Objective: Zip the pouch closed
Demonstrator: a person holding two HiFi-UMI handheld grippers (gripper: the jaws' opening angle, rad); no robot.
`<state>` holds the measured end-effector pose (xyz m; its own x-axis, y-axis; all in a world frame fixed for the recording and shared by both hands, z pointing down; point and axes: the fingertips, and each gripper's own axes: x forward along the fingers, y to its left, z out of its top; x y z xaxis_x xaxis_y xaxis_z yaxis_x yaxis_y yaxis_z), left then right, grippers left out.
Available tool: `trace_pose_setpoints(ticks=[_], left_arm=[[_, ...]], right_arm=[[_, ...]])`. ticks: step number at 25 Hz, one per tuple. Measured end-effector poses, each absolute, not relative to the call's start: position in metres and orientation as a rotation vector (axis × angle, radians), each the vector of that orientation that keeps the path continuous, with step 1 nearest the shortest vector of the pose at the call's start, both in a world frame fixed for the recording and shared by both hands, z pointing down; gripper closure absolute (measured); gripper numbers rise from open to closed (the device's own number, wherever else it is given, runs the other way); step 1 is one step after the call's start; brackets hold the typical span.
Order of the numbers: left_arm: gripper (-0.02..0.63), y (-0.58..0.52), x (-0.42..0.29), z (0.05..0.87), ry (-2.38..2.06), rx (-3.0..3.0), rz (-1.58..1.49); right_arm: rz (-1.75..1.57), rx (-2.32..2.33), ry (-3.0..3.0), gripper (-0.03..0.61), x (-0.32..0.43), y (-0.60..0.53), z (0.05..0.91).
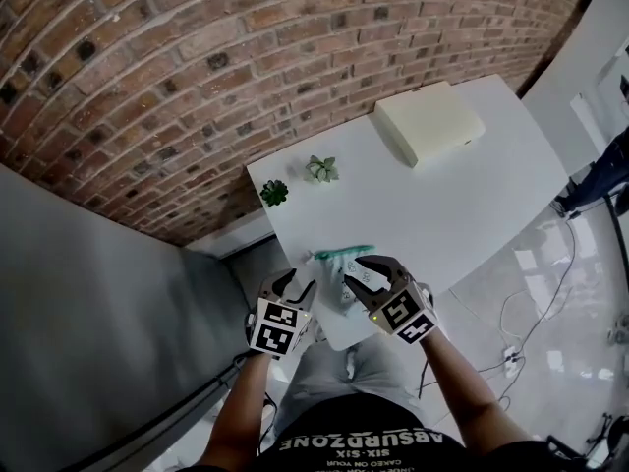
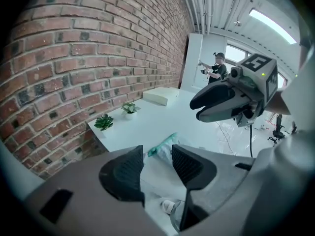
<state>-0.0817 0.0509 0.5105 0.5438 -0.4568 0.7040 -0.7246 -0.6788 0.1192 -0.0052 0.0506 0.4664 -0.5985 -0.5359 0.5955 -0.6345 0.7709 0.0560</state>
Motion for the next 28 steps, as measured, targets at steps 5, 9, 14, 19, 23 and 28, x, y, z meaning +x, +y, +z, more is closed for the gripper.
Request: trace_pose_setpoints(ticks=[5,9,14,19,23,28], left_arm=[[0.446,0.041,-0.081,0.525,-0.932,2.372,0.945],[0.446,0.034,-0.08,0.538,-0.911,2.349,0.962],[0.446,0.024,-0.079,0.553,-0.912,2.297,1.0],[0.446,0.015,-0.082,0.572,-0.94,2.216,1.005],[0.446,0.015,-0.082,0.587,-0.951,2.157,1.017],[0.446,0.013,-0.078,0.604,-0.954,2.101,1.019]], right_arm=[[0.182,0.779,-2.336,0.453,-0.014,0.029,0.481],[0.129,0.652,-2.317,0.456,-0.024,0.016,0.493],[0.038,0.44,-2.288,0.467,-0.033,0.002,0.51],[-0.096,0.213,-2.235,0.481,-0.041,-0.005,0.533],[-0.173,0.067,-2.198,0.492,-0.045,-0.01,0.553],[-0.334,-0.126,-2.138,0.494,-0.048,-0.012,0.578]])
